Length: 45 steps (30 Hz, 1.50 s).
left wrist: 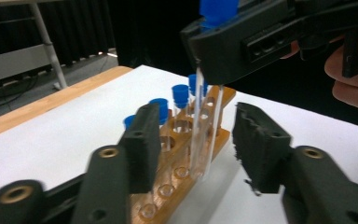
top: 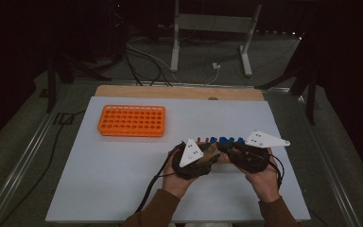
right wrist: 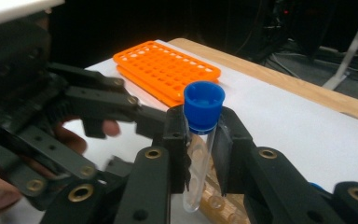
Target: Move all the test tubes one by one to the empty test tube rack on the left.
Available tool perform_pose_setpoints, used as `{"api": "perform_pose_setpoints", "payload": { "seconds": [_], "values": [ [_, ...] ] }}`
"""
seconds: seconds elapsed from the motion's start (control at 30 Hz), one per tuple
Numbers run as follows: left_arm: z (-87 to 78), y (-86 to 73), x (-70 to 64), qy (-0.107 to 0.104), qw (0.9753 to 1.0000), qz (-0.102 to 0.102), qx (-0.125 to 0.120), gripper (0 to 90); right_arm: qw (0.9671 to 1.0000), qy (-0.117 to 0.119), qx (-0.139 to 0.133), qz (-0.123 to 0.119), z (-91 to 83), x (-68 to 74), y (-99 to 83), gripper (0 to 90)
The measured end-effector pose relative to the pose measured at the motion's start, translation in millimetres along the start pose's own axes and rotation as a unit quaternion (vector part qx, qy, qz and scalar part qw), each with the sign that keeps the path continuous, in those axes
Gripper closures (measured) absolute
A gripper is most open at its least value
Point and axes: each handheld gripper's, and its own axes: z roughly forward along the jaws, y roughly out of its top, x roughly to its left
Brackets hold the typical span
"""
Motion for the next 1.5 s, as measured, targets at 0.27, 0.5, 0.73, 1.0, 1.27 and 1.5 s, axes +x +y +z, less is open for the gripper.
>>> {"api": "perform_pose_setpoints", "payload": {
  "seconds": [0.27,0.5,0.73,1.0,1.27,1.5],
  "values": [
    [3.6,0.6,-2.2,-0.005,0.9999,0.009,-0.004,70.7,0.9999,0.011,0.007,-0.002,3.9,2.5,-1.4,77.0],
    [3.0,0.1,-0.2,-0.008,0.9999,0.015,-0.003,77.9,0.9999,0.012,0.009,-0.004,4.7,2.6,-1.9,76.9],
    [2.3,0.2,5.1,0.005,1.0000,0.008,0.001,78.2,0.9999,0.015,-0.001,0.002,2.2,-1.6,-1.8,60.9],
    [-10.0,3.1,20.4,0.026,0.9996,-0.008,-0.010,78.3,0.9997,0.000,-0.018,0.013,-3.4,-9.7,-1.8,28.3],
    [-25.7,5.1,33.1,0.045,0.9985,-0.018,-0.025,78.3,0.9990,-0.029,-0.027,0.022,-5.0,-22.4,-8.7,15.3],
    [-35.3,4.9,49.1,0.068,0.9970,-0.024,-0.029,78.2,0.9977,-0.049,-0.035,0.032,-11.0,-33.7,-12.3,9.3]
  ]
}}
